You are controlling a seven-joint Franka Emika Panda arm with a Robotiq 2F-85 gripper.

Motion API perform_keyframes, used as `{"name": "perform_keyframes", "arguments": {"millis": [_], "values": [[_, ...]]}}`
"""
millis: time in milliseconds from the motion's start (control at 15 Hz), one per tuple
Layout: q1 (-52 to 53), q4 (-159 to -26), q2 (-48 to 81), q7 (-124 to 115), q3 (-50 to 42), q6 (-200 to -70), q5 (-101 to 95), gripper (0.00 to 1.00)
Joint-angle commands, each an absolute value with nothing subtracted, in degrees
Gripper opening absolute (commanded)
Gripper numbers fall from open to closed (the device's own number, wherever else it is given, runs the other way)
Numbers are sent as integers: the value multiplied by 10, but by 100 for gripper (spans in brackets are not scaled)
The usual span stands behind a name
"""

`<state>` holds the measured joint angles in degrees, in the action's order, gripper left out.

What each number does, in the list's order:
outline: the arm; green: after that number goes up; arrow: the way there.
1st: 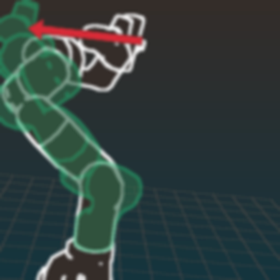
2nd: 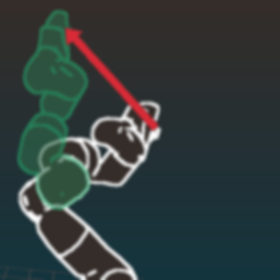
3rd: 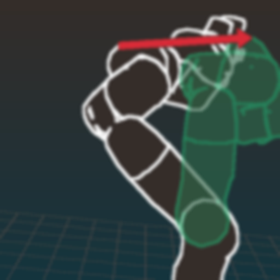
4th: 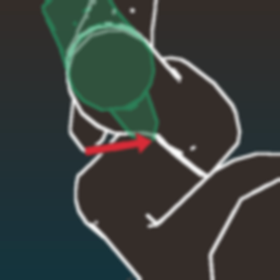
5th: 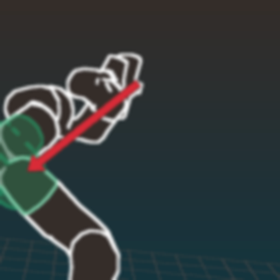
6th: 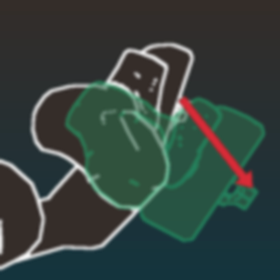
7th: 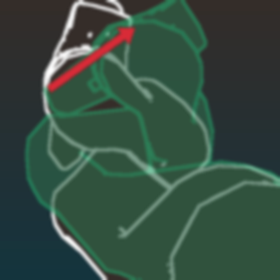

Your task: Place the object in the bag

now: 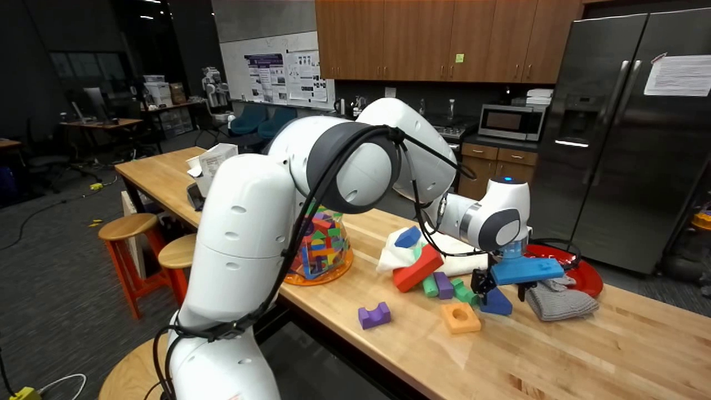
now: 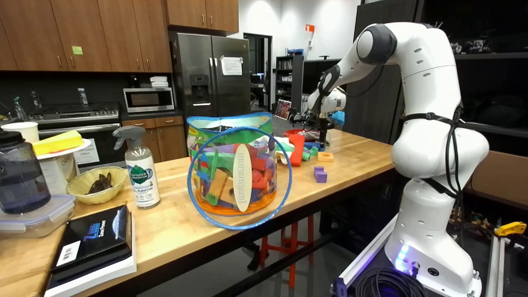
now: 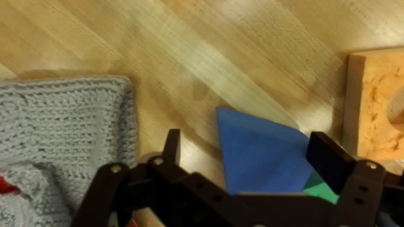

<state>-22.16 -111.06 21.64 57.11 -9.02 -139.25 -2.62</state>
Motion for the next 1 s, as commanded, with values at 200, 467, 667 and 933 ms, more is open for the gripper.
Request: {"name": "perform_keyframes", "arguments": {"millis": [200,467,667,933], "values": [[-227,-1091,244,609,-76,-1358,6,100],[-222,-1093,255,602,-71,-1356,0,100],[-217,-1095,253,596,-73,-1354,-8,100],[-211,-1093,247,590,-77,-1355,-18,100]]}}
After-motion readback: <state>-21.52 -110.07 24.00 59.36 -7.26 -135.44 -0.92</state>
